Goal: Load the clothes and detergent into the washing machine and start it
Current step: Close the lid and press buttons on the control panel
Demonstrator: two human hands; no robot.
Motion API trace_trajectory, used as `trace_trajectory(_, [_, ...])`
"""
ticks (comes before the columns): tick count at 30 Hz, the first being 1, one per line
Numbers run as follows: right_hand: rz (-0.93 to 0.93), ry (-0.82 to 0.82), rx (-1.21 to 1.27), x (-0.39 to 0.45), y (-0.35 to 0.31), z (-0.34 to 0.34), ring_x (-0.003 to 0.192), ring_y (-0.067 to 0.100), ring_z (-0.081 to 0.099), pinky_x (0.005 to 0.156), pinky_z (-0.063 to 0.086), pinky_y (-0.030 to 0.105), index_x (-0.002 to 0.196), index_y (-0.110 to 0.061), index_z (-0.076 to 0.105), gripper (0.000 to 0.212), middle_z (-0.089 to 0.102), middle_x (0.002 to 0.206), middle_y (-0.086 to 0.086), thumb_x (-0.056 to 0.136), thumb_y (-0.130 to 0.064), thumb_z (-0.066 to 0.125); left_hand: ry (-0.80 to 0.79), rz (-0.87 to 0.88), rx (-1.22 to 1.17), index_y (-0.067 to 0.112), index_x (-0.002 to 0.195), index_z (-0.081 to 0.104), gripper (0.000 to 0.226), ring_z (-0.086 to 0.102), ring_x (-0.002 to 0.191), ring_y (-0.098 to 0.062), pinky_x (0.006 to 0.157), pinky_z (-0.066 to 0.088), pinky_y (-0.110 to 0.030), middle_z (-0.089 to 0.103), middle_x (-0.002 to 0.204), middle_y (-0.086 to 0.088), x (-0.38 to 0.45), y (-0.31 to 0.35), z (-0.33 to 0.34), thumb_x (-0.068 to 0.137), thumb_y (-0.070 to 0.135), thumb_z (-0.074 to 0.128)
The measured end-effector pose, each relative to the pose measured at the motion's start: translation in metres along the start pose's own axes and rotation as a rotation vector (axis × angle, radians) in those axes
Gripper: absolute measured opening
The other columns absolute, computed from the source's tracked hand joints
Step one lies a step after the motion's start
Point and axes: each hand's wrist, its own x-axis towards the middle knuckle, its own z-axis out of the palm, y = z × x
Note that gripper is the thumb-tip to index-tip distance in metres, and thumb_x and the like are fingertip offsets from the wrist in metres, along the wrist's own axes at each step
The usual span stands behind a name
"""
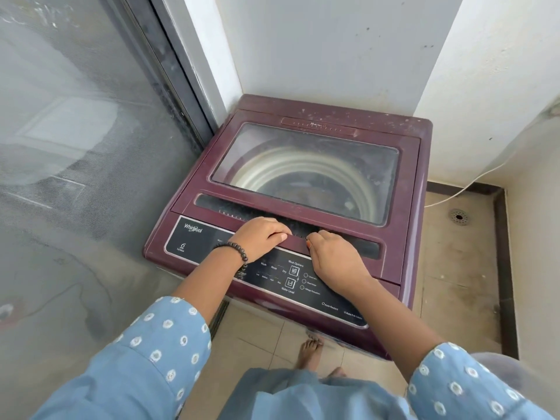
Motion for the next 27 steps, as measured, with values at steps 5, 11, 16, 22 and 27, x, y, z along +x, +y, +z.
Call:
trace_trajectory(5, [-0.008,0.031,-0.023,-0.002,0.000,0.002,0.089,0.030,0.059,0.067,0.037,0.034,0.101,-0.009,0.061,0.022,0.062,0.093,0.009,0.100,-0.018,0.041,-0.017,0.004,-0.047,0.021,0.120,0.070,0.026,0.056,0.099,-0.007,0.084,0.037,-0.019,0.068,0.116,0.003,0.002,-0.004,-0.002,0.100,0.022,0.053])
trace_trajectory(11, [-0.009,0.046,-0.040,-0.006,-0.001,0.002,0.088,0.031,0.058,0.070,0.038,0.036,0.104,-0.010,0.062,0.024,0.062,0.093,0.009,0.100,-0.019,0.040,0.001,0.038,-0.447,0.022,0.113,0.071,0.022,0.063,0.102,0.004,0.097,0.047,-0.018,0.072,0.111,0.009,0.000,-0.008,0.001,0.099,0.014,0.056])
trace_trajectory(16, [0.019,0.062,-0.052,-0.006,-0.001,0.006,0.083,0.033,0.058,0.072,0.043,0.040,0.101,-0.010,0.064,0.024,0.063,0.088,0.009,0.098,-0.020,0.043,0.098,0.008,-1.071,0.010,0.100,0.072,0.057,0.069,0.106,-0.017,0.097,0.050,-0.022,0.076,0.103,-0.008,-0.010,-0.024,-0.009,0.108,0.033,0.020])
trace_trajectory(22, [0.228,0.157,0.117,0.003,-0.021,0.007,0.102,0.028,0.058,0.090,0.047,0.041,0.118,-0.018,0.066,0.038,0.067,0.109,0.003,0.091,-0.039,0.051,-0.030,0.056,-1.101,-0.001,0.091,0.074,0.076,0.072,0.098,-0.030,0.092,0.054,-0.030,0.076,0.094,-0.017,-0.027,-0.065,-0.021,0.108,0.037,0.010])
trace_trajectory(27, [0.234,0.046,0.147,0.019,-0.076,0.022,0.126,0.021,0.049,0.109,0.025,0.044,0.137,-0.023,0.052,0.066,0.057,0.133,-0.002,0.082,-0.058,0.051,-0.057,0.131,-1.063,0.003,0.086,0.076,0.063,0.073,0.093,-0.024,0.082,0.053,-0.023,0.076,0.091,-0.016,-0.028,-0.089,-0.025,0.095,0.034,0.021])
